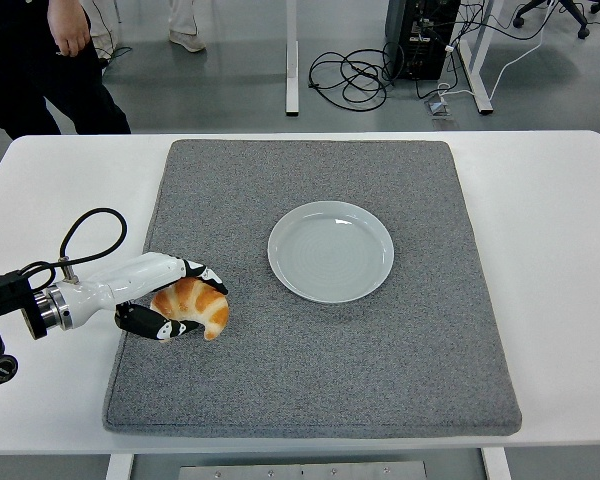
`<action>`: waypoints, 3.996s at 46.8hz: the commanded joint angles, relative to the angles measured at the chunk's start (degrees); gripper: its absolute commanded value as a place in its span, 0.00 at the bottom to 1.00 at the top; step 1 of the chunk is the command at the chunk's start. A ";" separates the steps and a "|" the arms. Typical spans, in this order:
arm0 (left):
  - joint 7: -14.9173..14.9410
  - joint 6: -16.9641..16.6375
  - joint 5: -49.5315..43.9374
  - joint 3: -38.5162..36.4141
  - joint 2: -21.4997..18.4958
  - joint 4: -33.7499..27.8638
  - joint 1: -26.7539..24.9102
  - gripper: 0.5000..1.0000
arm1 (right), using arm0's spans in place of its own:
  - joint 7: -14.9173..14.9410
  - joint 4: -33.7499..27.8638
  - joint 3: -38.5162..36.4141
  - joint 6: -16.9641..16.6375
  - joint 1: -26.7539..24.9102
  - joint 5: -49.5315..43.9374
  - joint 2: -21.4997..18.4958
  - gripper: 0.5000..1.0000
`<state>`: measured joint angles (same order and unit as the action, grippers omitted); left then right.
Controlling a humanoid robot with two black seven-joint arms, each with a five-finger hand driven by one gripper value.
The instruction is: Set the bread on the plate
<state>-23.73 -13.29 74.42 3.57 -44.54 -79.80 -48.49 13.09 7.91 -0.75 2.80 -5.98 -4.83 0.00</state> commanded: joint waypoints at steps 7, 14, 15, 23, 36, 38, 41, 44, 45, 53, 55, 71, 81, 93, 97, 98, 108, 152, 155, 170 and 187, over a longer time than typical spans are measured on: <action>0.00 0.20 -1.91 -0.58 -0.02 0.00 0.23 0.00 | 0.00 0.00 -0.04 0.01 0.00 0.00 0.00 1.00; 0.09 0.73 -2.00 -0.49 -0.19 -0.09 0.23 0.00 | 0.00 0.00 0.04 0.01 0.00 0.00 0.00 1.00; 0.18 0.73 -2.00 -0.49 -0.19 -0.09 0.15 0.00 | 0.00 0.00 -0.04 0.01 0.00 0.00 0.00 1.00; 0.27 2.65 -2.35 -0.32 -2.65 -0.62 -0.38 0.00 | 0.00 0.00 0.04 0.01 0.00 0.00 0.00 1.00; 0.09 9.69 -5.78 0.03 -9.42 -1.59 -7.23 0.00 | 0.00 0.00 0.04 0.01 -0.09 0.00 0.00 1.00; 0.09 10.39 -5.78 0.12 -10.30 -1.59 -8.29 0.00 | 0.00 0.00 0.04 0.01 0.00 0.00 0.00 1.00; 0.00 11.18 -5.78 0.21 -11.53 -1.59 -9.34 0.00 | 0.00 0.00 -0.04 0.01 0.00 0.00 0.00 1.00; 0.00 11.80 -5.78 0.30 -12.32 -1.59 -10.57 0.00 | 0.00 0.00 0.04 0.01 0.00 0.00 0.00 1.00; 0.00 11.97 -5.87 0.30 -12.41 -1.59 -10.92 0.00 | 0.00 0.00 0.04 0.01 0.00 0.00 0.00 1.00; 0.09 13.82 -7.53 0.56 -13.38 -1.59 -15.40 0.00 | 0.00 0.00 0.04 0.01 0.00 0.00 0.00 1.00; 0.18 14.61 -8.50 0.65 -13.47 -1.59 -16.81 0.00 | 0.00 0.00 0.04 0.01 0.00 0.00 0.00 1.00; 5.01 16.28 -10.96 0.47 -10.75 -0.62 -25.96 0.00 | 0.00 0.00 0.04 0.01 0.00 0.00 0.00 1.00; 6.60 16.02 -13.77 0.56 0.15 7.28 -26.04 0.00 | 0.00 0.00 0.04 0.01 0.00 0.00 0.00 1.00; 6.68 15.93 -14.65 0.12 10.87 17.65 -25.87 0.00 | 0.00 0.00 0.04 0.01 0.00 0.00 0.00 1.00; 7.03 15.93 -14.83 0.12 14.12 20.29 -25.96 0.00 | 0.00 0.00 0.04 0.01 0.00 0.00 0.00 1.00; 7.03 15.93 -14.83 0.04 15.00 21.08 -25.96 0.00 | 0.00 0.00 0.04 0.01 0.00 0.00 0.00 1.00; 8.18 15.84 -15.36 -0.14 23.09 25.48 -25.96 0.00 | 0.00 0.00 0.04 0.01 0.00 0.00 0.00 1.00; 8.97 7.50 -14.48 -7.08 39.44 33.83 -20.51 0.00 | 0.00 0.00 0.04 0.01 0.00 0.00 0.00 1.00; 8.97 7.23 -14.48 -7.08 40.23 34.54 -19.72 0.00 | 0.00 0.00 0.04 0.01 0.00 0.00 0.00 1.00; 8.97 7.14 -15.18 -7.00 40.41 35.50 -19.10 0.00 | 0.00 0.00 0.04 0.01 0.00 0.00 0.00 1.00; 8.97 7.14 -15.36 -6.73 40.59 36.56 -17.78 0.00 | 0.00 0.00 0.04 0.01 0.00 0.00 0.00 1.00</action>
<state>-14.77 -6.17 59.06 -3.21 -3.96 -43.29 -66.29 13.09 7.91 -0.71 2.81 -6.01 -4.83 0.00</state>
